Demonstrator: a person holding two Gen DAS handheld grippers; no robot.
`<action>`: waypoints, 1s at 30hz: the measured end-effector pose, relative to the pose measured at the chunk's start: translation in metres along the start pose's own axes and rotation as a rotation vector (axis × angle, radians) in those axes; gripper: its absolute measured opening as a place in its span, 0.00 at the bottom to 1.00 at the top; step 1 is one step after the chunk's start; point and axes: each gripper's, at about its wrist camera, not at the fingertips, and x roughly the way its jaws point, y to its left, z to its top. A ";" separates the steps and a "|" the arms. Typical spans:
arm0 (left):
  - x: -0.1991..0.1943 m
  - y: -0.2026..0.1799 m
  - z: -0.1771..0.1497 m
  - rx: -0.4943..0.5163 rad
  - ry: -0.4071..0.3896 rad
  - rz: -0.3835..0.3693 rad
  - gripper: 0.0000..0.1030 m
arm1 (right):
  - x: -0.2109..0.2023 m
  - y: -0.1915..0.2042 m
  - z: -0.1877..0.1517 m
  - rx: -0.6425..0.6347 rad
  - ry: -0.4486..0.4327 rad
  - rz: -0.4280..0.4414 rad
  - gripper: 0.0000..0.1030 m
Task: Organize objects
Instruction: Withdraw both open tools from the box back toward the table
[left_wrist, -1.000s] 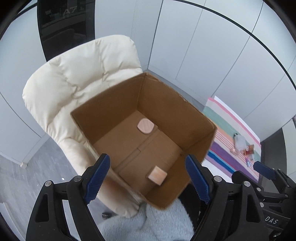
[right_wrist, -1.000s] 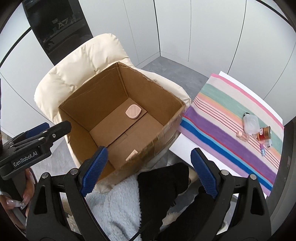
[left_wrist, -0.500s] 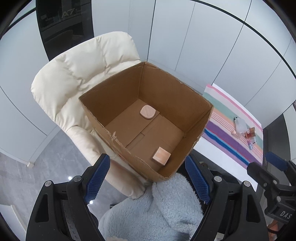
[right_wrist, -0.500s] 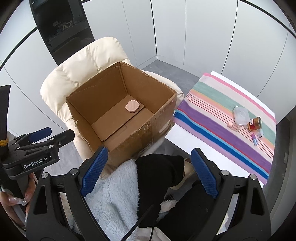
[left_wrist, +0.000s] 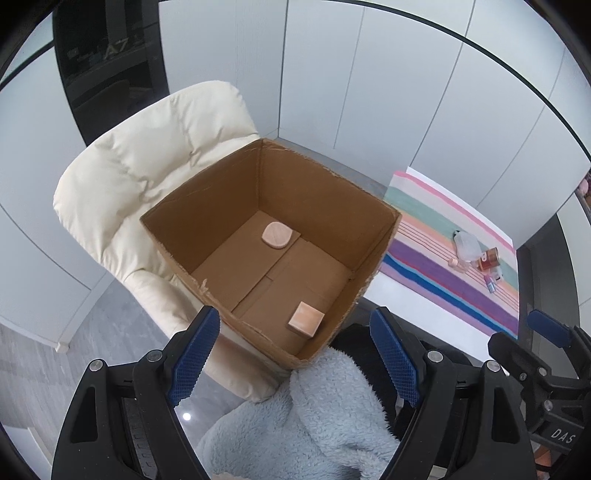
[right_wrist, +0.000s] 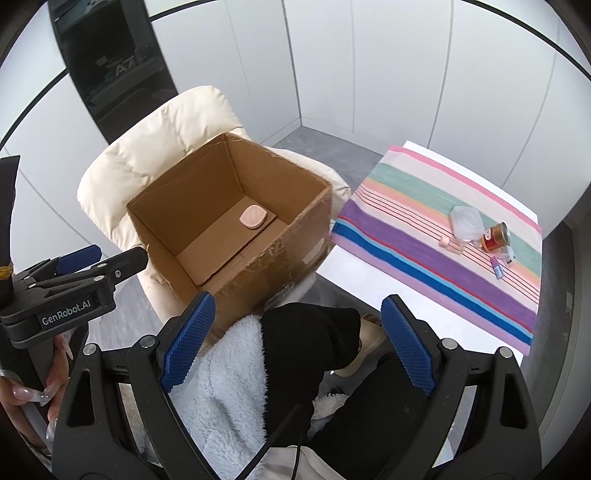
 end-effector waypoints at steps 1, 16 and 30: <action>0.000 -0.002 0.000 0.005 0.000 -0.002 0.83 | -0.001 -0.003 -0.001 0.009 -0.003 -0.003 0.90; 0.008 -0.080 0.005 0.156 0.008 -0.080 0.83 | -0.026 -0.066 -0.020 0.146 -0.029 -0.086 0.90; 0.015 -0.180 -0.002 0.344 0.026 -0.181 0.83 | -0.064 -0.161 -0.062 0.359 -0.054 -0.212 0.90</action>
